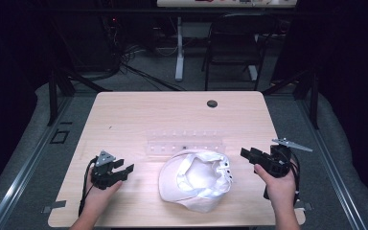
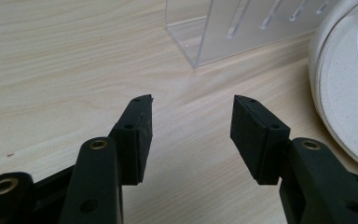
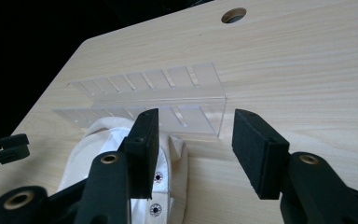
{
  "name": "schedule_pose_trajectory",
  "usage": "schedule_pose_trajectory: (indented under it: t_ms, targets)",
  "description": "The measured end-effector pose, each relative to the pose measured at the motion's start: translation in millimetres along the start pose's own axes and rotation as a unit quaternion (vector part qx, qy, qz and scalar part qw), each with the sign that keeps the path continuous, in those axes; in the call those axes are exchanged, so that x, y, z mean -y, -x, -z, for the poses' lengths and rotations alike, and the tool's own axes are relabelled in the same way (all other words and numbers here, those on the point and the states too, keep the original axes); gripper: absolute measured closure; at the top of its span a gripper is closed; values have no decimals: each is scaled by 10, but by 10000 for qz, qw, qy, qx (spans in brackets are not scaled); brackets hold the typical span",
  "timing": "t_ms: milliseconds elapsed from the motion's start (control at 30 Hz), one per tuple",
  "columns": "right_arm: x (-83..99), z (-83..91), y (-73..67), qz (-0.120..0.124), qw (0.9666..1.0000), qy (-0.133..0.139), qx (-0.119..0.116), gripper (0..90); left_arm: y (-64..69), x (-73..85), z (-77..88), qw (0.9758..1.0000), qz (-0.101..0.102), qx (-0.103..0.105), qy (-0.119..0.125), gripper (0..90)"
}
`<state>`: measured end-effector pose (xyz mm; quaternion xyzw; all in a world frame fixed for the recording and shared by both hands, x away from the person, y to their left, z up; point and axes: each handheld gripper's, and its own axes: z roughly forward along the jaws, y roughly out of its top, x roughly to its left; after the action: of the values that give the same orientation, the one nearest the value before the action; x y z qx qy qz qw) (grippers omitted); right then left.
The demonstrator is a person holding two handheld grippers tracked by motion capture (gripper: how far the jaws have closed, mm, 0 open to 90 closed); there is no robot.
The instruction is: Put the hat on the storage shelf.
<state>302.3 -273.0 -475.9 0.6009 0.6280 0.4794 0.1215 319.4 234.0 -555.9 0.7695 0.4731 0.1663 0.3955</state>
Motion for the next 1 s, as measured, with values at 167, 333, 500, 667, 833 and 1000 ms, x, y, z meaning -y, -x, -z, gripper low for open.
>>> schedule_pose_trajectory:
  t_ms: [167, 333, 500, 667, 833, 1000]
  targets:
    - [9, -21, 5, -152, 9998, -114, -70, 516, 5, 1, -4, 10000, 0, -6, 25, 492]
    - [18, -45, -17, -199, 9994, -232, -154, 519, 22, 1, -6, 10000, -53, 14, 21, 492]
    - [29, -58, -29, -214, 9991, -306, -180, 517, 40, 0, -12, 10000, -81, 46, -19, 492]
    - [29, -62, -42, -330, 9981, -466, -236, 519, 60, 3, -28, 9999, -120, 51, -33, 492]
    - [28, -60, -80, -455, 9955, -703, -435, 523, 65, -1, -32, 9999, -120, 59, -31, 492]
    - [59, -116, -63, -555, 9921, -965, -575, 504, 76, -3, -41, 9998, -149, 96, -58, 492]
